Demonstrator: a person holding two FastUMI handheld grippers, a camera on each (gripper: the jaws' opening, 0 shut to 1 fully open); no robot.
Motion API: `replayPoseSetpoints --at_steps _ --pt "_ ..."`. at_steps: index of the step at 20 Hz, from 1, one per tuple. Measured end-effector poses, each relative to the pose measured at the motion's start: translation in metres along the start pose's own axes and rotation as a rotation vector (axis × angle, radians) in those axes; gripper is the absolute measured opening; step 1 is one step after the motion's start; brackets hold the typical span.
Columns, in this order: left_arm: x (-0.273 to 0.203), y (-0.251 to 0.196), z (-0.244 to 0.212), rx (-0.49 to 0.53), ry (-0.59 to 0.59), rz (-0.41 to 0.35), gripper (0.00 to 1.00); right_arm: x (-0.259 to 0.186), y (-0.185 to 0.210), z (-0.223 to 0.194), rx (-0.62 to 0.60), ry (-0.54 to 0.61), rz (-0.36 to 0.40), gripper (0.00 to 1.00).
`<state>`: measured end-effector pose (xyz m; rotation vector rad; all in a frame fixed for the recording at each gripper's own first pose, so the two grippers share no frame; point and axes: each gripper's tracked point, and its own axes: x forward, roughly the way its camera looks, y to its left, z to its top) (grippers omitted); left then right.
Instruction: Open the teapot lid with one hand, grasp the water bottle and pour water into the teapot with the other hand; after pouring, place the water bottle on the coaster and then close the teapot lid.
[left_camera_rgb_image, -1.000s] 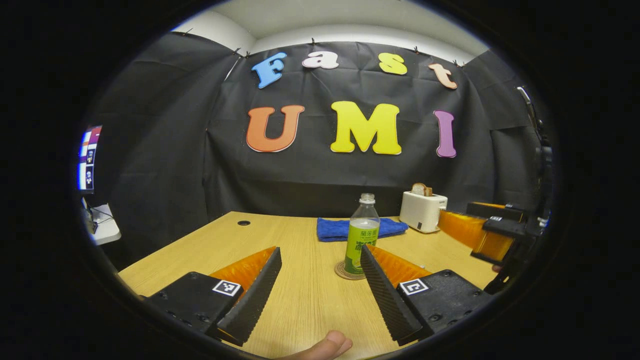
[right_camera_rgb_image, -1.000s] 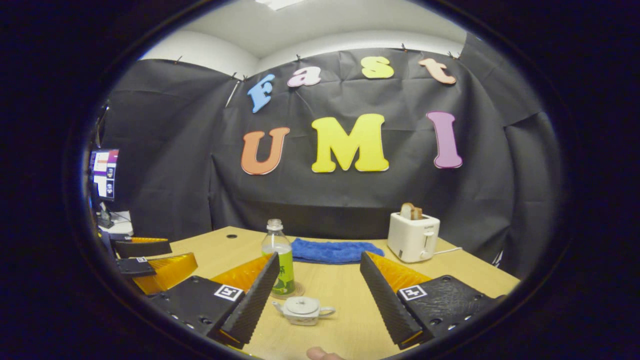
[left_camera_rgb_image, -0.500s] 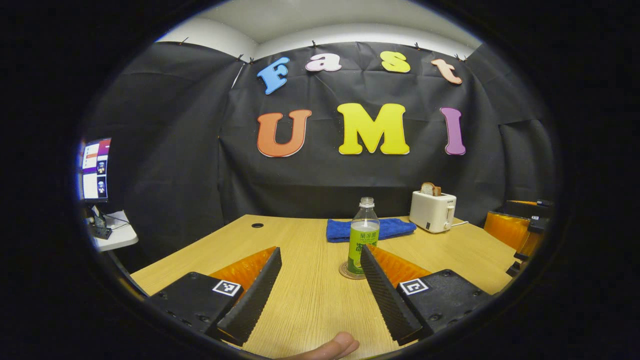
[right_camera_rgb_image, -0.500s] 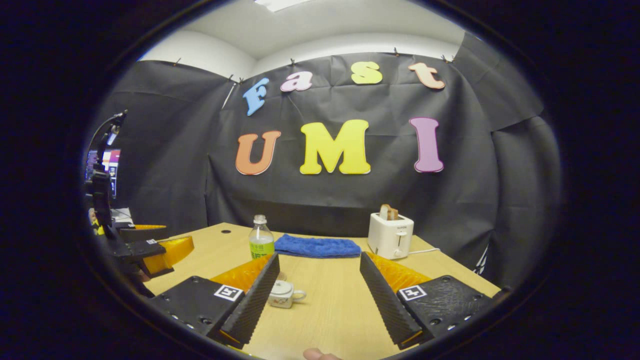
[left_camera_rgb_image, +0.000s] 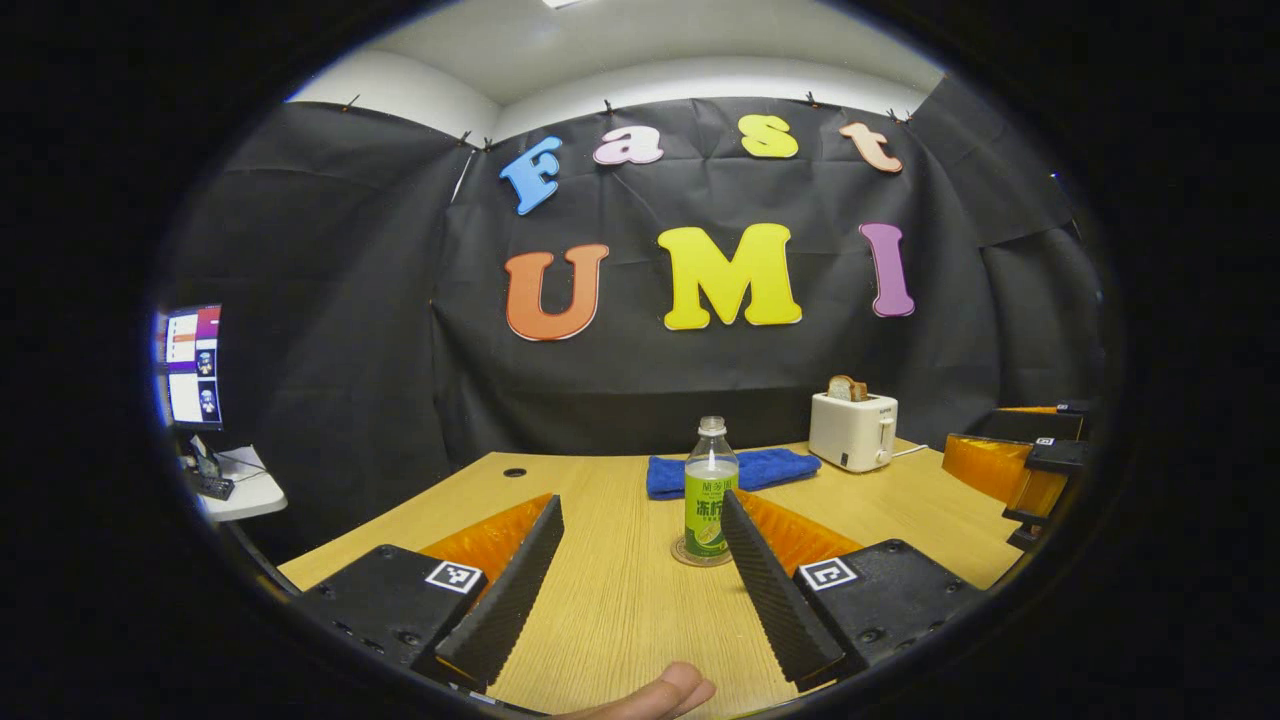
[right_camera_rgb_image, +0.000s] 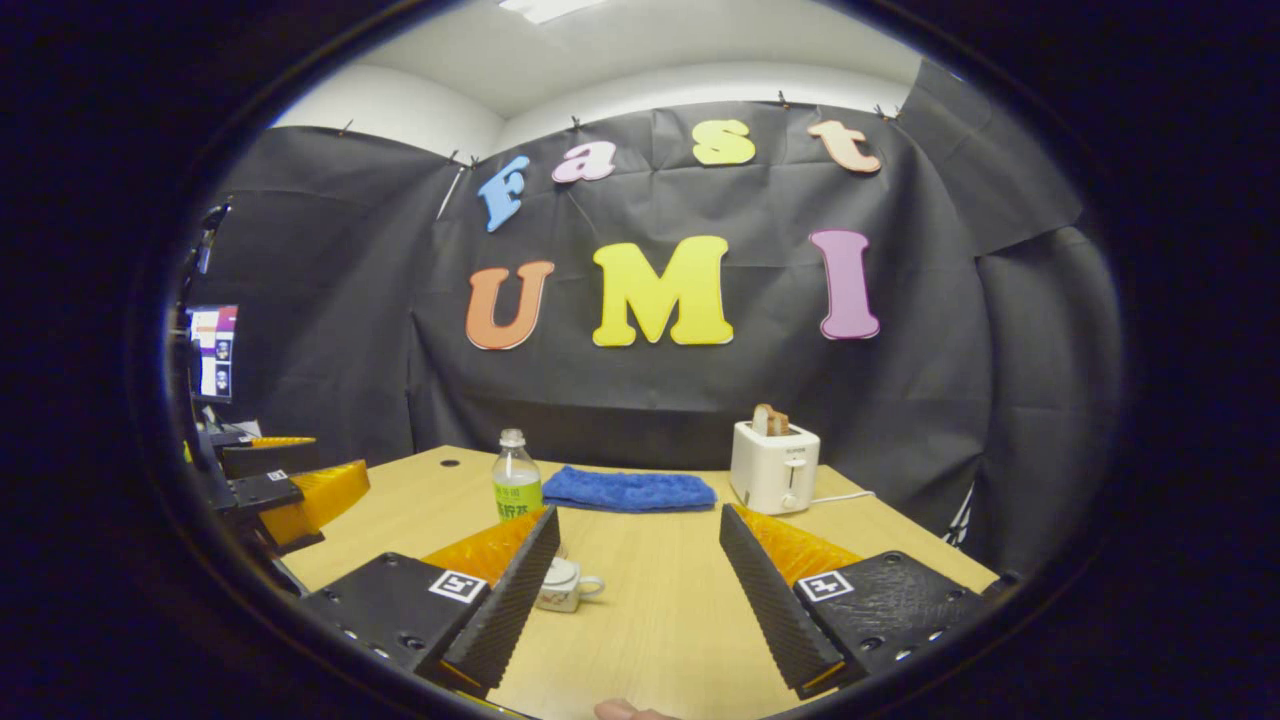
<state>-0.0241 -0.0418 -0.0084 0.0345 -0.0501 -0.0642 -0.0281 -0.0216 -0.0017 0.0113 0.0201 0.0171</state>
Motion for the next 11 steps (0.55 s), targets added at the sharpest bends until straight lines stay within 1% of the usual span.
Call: replayPoseSetpoints --at_steps 2,6,8,11 --pt "0.001 0.004 -0.004 -0.003 0.009 -0.001 0.99 0.000 -0.004 0.002 -0.005 -0.012 -0.009 0.97" --pt "0.005 0.011 -0.006 0.003 0.011 0.020 0.99 0.000 0.001 0.007 -0.009 -0.031 0.004 0.96" --pt "0.005 0.014 -0.007 0.005 0.017 0.029 0.99 0.003 -0.001 0.008 -0.019 -0.030 -0.004 0.96" --pt "0.007 0.014 -0.008 0.008 0.015 0.030 0.99 0.007 0.000 0.009 -0.038 -0.027 0.006 0.96"
